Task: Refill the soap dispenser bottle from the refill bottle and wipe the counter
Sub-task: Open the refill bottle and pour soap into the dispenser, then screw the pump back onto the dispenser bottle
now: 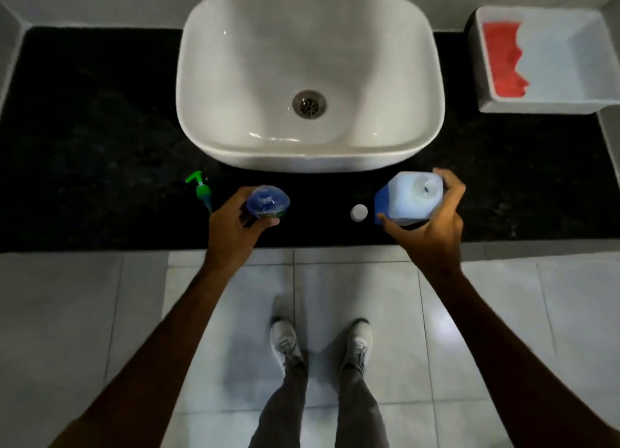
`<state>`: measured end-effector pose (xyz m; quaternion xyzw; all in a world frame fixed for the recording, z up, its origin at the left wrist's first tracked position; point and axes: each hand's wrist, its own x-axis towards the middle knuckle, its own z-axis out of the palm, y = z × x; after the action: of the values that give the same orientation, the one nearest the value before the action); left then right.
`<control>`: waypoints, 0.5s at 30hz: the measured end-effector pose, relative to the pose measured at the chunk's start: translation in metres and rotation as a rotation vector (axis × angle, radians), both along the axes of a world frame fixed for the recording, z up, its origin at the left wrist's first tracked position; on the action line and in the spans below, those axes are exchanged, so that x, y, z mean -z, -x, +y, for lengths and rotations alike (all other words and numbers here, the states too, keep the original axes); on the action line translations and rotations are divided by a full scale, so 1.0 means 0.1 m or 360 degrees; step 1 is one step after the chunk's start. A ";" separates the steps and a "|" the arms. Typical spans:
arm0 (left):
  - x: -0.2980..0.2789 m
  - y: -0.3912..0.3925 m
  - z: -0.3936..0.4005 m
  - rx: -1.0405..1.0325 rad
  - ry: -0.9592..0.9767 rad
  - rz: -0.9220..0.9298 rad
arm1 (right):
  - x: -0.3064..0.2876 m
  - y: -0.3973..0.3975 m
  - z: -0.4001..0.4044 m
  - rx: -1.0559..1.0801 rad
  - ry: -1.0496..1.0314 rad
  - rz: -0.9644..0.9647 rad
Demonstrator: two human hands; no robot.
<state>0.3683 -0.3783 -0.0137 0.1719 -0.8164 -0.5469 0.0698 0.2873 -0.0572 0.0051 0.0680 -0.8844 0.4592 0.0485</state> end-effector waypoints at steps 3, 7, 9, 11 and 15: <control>0.14 0.03 -0.03 0.0005 -0.0028 -0.0022 | 0.04 0.09 -0.02 0.0012 0.0035 -0.0011; 0.15 0.05 -0.05 0.0069 0.0019 -0.0029 | 0.04 0.11 0.01 0.0036 0.0032 -0.0014; 0.14 0.04 -0.05 0.0079 0.0019 -0.0044 | 0.06 0.12 0.03 0.0008 0.0039 -0.0009; 0.14 0.05 -0.04 0.0074 -0.0003 -0.0074 | 0.08 0.12 0.05 -0.0012 0.0019 0.0000; 0.15 0.06 -0.06 0.0070 -0.0037 -0.0118 | 0.07 0.11 0.03 0.0042 -0.0001 0.0013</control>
<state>0.3626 -0.3843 -0.0284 0.1749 -0.8157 -0.5509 0.0255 0.2766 -0.0539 -0.0017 0.0581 -0.8852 0.4579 0.0581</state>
